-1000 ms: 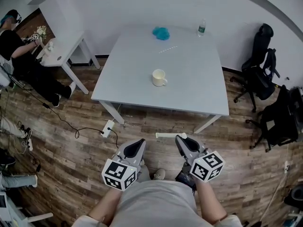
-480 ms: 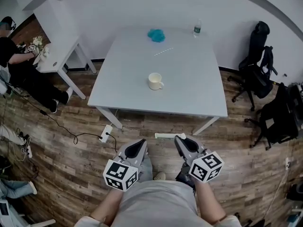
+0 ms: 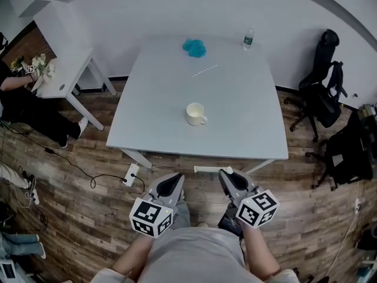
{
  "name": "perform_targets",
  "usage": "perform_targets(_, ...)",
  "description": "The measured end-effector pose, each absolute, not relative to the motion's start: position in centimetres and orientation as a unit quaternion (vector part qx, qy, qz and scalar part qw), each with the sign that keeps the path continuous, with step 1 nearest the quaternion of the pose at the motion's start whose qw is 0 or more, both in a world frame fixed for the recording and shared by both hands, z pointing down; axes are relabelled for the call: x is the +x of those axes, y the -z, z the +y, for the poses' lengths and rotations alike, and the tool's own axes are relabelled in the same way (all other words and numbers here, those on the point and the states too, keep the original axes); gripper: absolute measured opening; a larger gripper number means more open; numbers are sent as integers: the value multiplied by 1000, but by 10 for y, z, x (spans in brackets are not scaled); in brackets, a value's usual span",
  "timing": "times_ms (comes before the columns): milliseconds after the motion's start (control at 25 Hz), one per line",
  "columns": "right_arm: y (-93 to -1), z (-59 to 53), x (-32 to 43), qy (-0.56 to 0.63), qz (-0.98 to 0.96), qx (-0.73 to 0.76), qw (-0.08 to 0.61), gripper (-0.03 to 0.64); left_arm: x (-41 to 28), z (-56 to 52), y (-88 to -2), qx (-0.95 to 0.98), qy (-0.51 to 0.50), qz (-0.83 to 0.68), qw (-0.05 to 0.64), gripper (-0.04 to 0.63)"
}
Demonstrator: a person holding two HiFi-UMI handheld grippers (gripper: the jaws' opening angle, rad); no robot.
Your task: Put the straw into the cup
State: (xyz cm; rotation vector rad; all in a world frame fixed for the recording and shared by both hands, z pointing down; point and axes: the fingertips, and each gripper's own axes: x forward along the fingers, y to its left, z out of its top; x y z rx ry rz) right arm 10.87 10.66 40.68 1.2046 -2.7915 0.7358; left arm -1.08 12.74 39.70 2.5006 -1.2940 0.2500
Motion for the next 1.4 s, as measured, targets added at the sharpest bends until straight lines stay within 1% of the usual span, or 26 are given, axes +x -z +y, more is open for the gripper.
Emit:
perform_targets(360, -401, 20, 79, -226, -888, 400, -1, 44, -42, 39, -388, 884, -96, -435, 144, 18)
perform_targets(760, -394, -50, 51, -223, -876, 428, -10, 44, -67, -39, -385, 901, -103, -399, 138, 18)
perform_targets(1400, -394, -98, 36, -227, -857, 462, 2, 44, -85, -94, -390, 912, -95, -368, 152, 18)
